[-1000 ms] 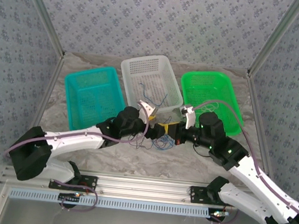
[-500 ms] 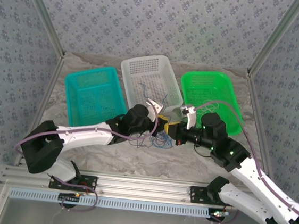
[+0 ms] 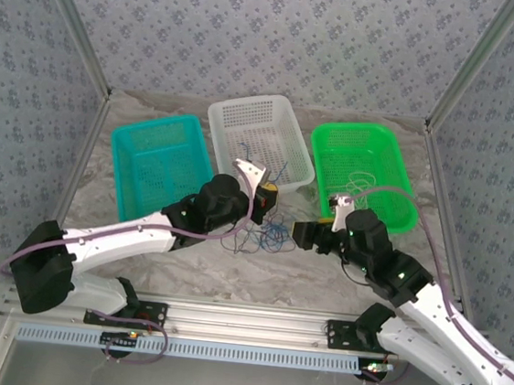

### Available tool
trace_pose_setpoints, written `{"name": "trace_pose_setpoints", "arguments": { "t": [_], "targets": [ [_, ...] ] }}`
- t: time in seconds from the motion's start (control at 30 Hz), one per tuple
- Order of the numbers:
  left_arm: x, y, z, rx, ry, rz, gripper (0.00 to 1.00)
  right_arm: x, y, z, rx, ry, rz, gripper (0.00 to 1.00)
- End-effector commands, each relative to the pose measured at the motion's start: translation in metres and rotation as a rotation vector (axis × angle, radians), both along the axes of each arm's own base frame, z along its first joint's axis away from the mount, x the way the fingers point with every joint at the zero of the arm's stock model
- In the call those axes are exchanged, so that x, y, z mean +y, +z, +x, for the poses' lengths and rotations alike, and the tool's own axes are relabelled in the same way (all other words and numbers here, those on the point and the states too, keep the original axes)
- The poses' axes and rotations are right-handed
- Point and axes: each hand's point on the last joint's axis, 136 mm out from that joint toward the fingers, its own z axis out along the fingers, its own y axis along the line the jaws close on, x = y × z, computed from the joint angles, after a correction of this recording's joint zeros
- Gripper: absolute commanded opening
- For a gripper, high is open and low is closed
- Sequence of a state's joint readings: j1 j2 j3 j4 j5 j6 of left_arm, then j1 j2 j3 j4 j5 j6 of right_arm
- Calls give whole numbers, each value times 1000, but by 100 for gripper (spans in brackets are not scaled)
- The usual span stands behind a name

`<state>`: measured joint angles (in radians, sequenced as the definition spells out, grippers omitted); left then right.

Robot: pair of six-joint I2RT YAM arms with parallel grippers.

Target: Untangle the cables

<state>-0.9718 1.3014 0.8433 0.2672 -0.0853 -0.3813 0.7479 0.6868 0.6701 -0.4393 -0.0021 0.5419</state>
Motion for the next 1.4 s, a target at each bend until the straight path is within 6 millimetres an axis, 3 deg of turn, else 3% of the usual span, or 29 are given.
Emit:
{"name": "trace_pose_setpoints", "arguments": {
  "t": [0.0, 0.17, 0.37, 0.5, 0.83, 0.97, 1.13, 1.23, 1.37],
  "targets": [
    [-1, 16, -2, 21, 11, -21, 0, 1, -13, 3, -11, -35, 0, 84],
    [2, 25, -2, 39, 23, -18, 1, 10, -23, 4, -75, -29, -25, 87],
    [6, 51, -3, 11, 31, -61, 1, 17, -57, 11, -54, -70, -46, 90],
    [4, 61, -6, 13, 18, -69, 1, 35, -57, 15, -109, -64, 23, 97],
    [8, 72, -18, 13, 4, -93, 1, 30, -64, 39, -118, -241, -47, 97],
    [11, 80, -21, 3, 1, -111, 1, 48, -67, 42, -121, -181, -28, 96],
    [10, 89, -19, -20, 1, -126, 1, 66, -90, 41, -53, -110, -80, 88],
    [9, 99, -18, -38, -1, -138, 1, 56, -122, 43, 37, -156, -175, 70],
    [8, 115, -21, -60, -16, -167, 1, 41, -160, 45, 190, -221, -244, 60]
  ]
}}
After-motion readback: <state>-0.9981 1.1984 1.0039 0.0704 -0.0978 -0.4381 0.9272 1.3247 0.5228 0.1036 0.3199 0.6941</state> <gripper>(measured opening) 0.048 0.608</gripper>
